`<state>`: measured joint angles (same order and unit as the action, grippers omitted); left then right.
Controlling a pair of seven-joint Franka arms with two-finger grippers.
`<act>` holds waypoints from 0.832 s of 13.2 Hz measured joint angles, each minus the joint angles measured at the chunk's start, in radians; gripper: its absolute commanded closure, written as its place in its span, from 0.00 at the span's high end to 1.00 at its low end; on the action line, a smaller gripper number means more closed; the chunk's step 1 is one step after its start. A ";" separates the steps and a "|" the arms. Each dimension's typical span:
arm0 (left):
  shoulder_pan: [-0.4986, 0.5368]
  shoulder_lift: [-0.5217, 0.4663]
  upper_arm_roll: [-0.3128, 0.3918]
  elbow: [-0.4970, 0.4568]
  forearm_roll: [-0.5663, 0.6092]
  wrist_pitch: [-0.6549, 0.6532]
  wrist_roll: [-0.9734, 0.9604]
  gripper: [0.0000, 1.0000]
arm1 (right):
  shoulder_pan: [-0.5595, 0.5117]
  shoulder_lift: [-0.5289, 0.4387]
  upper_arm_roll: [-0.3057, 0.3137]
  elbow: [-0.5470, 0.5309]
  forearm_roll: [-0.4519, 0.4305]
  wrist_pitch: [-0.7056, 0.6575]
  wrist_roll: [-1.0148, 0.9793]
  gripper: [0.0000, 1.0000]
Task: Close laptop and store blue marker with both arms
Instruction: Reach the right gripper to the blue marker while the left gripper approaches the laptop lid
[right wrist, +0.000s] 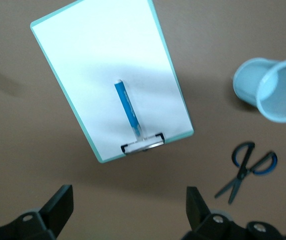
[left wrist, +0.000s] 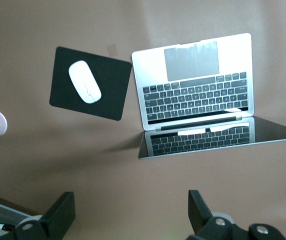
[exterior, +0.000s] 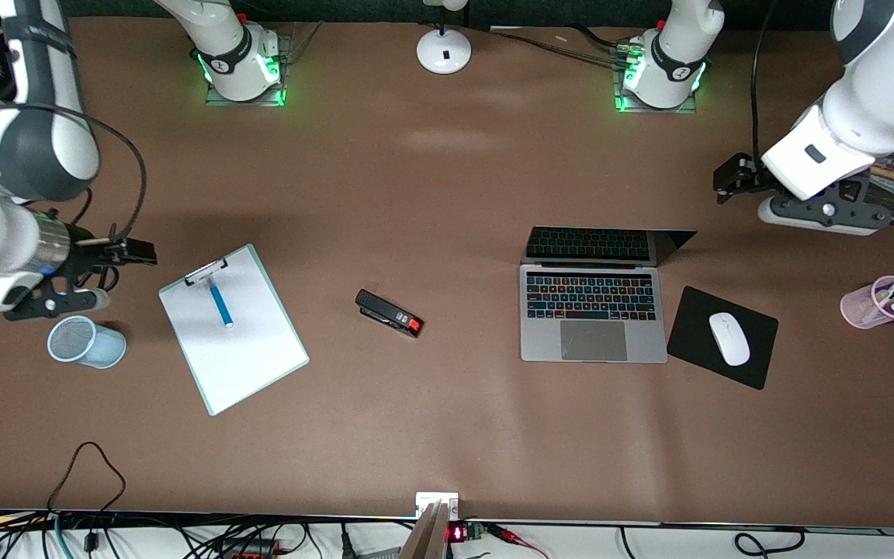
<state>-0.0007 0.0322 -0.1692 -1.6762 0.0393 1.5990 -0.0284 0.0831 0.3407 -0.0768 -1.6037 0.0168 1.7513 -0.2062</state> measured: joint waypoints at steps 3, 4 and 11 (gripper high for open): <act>0.002 0.035 0.001 0.005 0.000 -0.002 0.000 1.00 | 0.033 0.026 0.003 -0.058 0.000 0.122 -0.066 0.94; 0.002 0.055 0.001 0.012 0.000 -0.002 0.000 0.87 | 0.039 0.031 0.003 -0.089 0.000 0.182 -0.105 0.90; -0.090 0.104 -0.011 0.045 -0.004 -0.192 -0.072 0.00 | 0.050 0.090 0.003 -0.238 0.000 0.498 -0.306 0.62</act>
<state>-0.0904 0.1364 -0.1801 -1.6309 0.0353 1.4066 -0.1001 0.1336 0.4302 -0.0733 -1.8413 0.0168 2.2494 -0.5119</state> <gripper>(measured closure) 0.643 0.370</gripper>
